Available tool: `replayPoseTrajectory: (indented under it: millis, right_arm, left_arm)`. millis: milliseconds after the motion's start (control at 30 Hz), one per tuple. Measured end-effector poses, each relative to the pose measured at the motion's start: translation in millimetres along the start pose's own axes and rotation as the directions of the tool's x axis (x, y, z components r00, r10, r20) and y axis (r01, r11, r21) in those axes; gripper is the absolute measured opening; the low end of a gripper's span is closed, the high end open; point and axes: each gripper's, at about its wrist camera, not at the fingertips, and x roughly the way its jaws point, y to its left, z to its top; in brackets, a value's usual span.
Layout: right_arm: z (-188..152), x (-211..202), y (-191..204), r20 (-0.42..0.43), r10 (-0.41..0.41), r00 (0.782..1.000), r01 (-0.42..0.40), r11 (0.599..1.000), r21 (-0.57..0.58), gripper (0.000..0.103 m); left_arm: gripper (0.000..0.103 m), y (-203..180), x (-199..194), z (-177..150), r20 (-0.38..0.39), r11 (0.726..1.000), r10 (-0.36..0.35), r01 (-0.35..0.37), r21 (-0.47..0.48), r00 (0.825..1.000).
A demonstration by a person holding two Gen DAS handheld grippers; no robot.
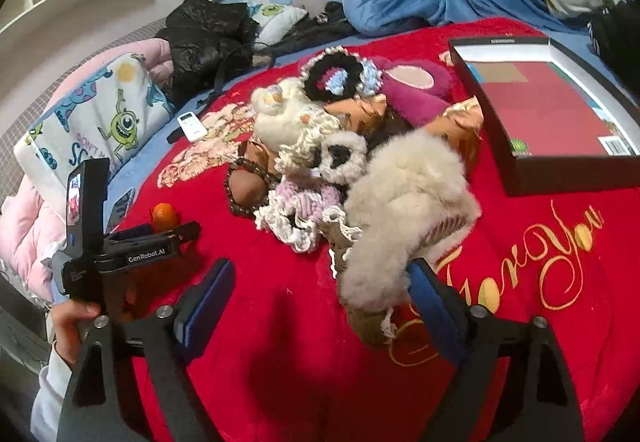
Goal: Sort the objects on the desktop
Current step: 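Close left gripper on the mandarin while right gripper grasps the brown knitted scrunchie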
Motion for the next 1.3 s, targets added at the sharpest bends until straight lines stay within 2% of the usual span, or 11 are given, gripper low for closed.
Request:
replayPoseTrajectory:
  millis: [200,300,367,400,433,500,567,900,1000,1067,1300]
  right_arm:
    - [-2,6,-7,-0.049,0.048,0.998,-0.045,0.997,0.064,0.087]
    - [-5,11,-11,-0.072,0.036,0.997,-0.029,0.995,0.095,0.086]
    - [-6,15,-14,-0.092,0.009,0.996,0.002,0.994,0.111,0.078]
    - [-6,16,-16,-0.099,0.000,0.995,0.011,0.993,0.118,0.066]
    - [-6,18,-17,-0.108,-0.005,0.994,0.018,0.992,0.126,0.059]
    - [-6,18,-18,-0.112,-0.011,0.994,0.025,0.992,0.124,0.053]
    - [-5,17,-17,-0.107,-0.006,0.994,0.018,0.993,0.115,0.046]
    - [-8,17,-18,-0.111,-0.005,0.994,0.020,0.991,0.136,0.047]
    - [-7,17,-23,-0.111,0.024,0.994,-0.005,0.986,0.169,0.049]
    - [-7,16,-22,-0.114,0.027,0.993,-0.008,0.986,0.165,0.049]
    - [-6,9,-8,-0.087,0.020,0.996,-0.011,0.995,0.102,0.050]
  left_arm:
    - [0.103,0,5,-3,-0.015,1.000,-0.012,0.012,0.001,1.000]
    - [0.103,1,5,-4,-0.010,1.000,-0.028,0.028,-0.006,1.000]
    - [0.103,1,5,-5,-0.005,1.000,-0.024,0.024,-0.006,1.000]
    - [0.103,0,4,-6,-0.002,1.000,-0.020,0.020,-0.004,1.000]
    - [0.101,0,3,-6,0.002,1.000,-0.019,0.019,-0.002,1.000]
    - [0.097,-1,1,-7,0.012,1.000,-0.021,0.021,0.003,1.000]
    - [0.088,-1,-2,-7,0.026,1.000,-0.023,0.023,0.005,0.999]
    - [0.063,1,-9,-6,0.054,1.000,-0.026,0.027,-0.005,0.998]
    - [0.051,4,-10,-6,0.058,1.000,-0.017,0.018,-0.022,0.998]
    - [0.037,7,-11,-6,0.061,0.999,-0.008,0.010,-0.032,0.998]
    - [0.037,6,-14,-7,0.062,1.000,-0.009,0.011,-0.029,0.998]
